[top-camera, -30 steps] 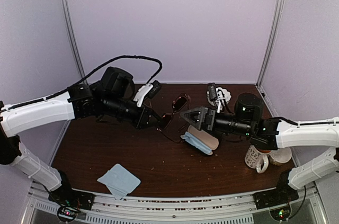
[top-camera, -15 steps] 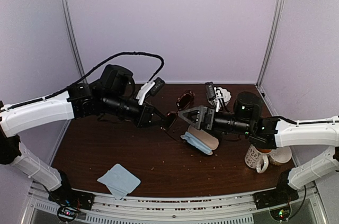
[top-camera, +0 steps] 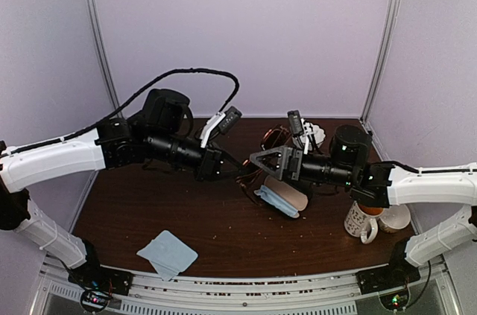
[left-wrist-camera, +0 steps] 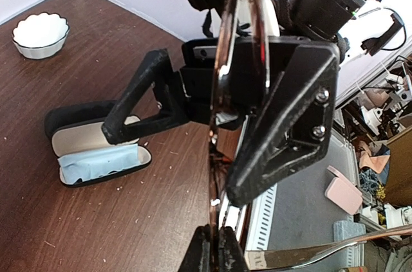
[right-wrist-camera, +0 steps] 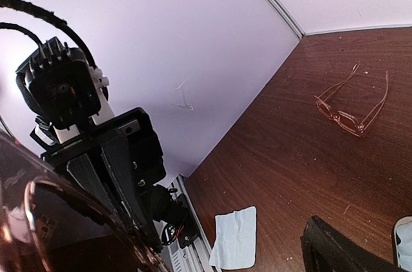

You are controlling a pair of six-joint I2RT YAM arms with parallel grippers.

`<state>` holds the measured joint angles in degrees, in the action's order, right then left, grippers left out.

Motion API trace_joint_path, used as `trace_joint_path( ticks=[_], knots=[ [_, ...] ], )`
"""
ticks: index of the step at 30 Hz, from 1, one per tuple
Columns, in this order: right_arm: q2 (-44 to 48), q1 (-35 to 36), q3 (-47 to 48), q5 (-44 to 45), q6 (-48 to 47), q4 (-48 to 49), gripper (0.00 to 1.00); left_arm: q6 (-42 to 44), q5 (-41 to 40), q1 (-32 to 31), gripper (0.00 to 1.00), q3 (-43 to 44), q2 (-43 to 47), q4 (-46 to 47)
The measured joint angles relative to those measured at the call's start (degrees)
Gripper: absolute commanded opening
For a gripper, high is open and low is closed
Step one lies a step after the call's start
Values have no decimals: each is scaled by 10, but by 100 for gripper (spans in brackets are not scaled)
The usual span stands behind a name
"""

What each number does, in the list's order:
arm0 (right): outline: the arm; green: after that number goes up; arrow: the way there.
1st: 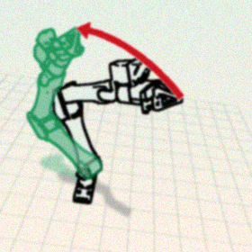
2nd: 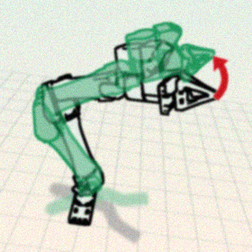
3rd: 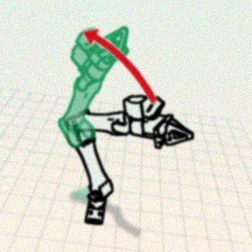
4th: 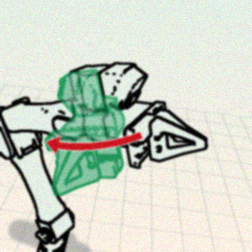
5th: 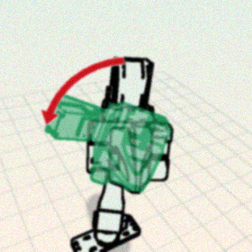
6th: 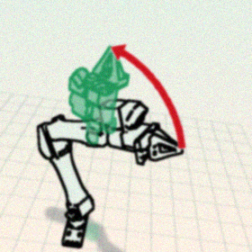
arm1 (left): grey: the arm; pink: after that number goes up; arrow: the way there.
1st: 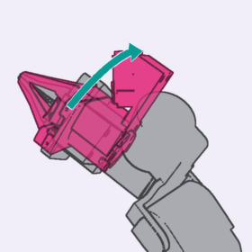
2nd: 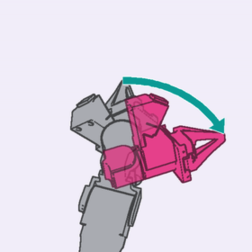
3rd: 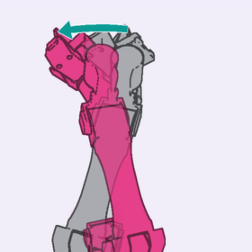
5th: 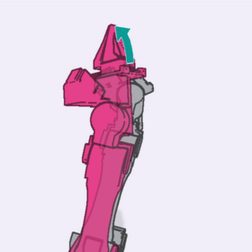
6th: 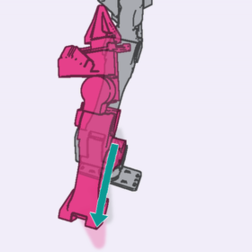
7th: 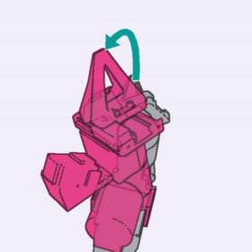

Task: Organize the sunglasses
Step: Fold the left temple of the sunglasses with the sunglasses.

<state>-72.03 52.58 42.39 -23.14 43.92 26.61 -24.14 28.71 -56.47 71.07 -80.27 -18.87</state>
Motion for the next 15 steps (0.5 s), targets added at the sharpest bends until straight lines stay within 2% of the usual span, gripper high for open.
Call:
trace_joint_path(
  ticks=[9, 15],
  knots=[
    [8, 0, 3, -20, -31, 3, 100, 1, 15, -2, 0, 1, 0, 9],
    [43, 0, 3, -25, -68, -45, 100, 3, -2, -9, 0, -2, 4, 15]
  ],
)
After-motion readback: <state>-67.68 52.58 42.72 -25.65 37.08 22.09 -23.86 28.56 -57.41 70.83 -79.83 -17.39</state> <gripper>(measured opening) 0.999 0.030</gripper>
